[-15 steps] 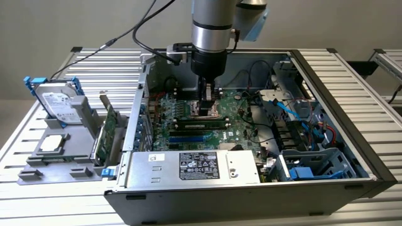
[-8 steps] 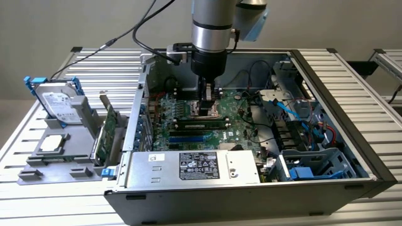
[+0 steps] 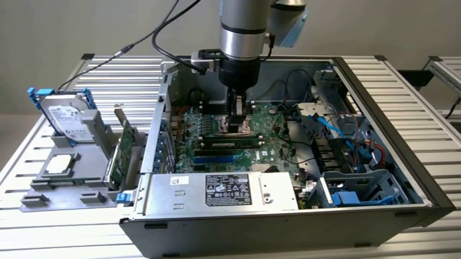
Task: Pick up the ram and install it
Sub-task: 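Press down the ram until it locks into place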
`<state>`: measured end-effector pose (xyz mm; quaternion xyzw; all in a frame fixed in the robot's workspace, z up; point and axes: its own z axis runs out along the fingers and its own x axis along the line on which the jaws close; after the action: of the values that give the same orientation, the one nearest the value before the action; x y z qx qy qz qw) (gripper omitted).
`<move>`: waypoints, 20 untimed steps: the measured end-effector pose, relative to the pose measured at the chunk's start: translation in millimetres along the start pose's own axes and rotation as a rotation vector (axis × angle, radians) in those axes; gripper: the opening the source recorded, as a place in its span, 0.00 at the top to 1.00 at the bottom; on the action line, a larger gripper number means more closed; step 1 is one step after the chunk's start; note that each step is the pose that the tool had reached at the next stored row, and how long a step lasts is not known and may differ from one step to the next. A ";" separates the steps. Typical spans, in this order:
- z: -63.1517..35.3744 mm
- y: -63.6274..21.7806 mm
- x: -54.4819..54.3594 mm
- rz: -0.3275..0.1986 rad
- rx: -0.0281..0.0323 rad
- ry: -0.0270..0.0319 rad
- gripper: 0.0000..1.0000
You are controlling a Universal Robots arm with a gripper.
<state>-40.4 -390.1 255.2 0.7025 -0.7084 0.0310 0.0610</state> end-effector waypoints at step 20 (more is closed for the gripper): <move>0.5 0.0 1.2 0.271 -0.0357 -0.0115 0.89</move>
<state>-40.4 -391.3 254.9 0.5995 -0.7974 0.0224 0.0647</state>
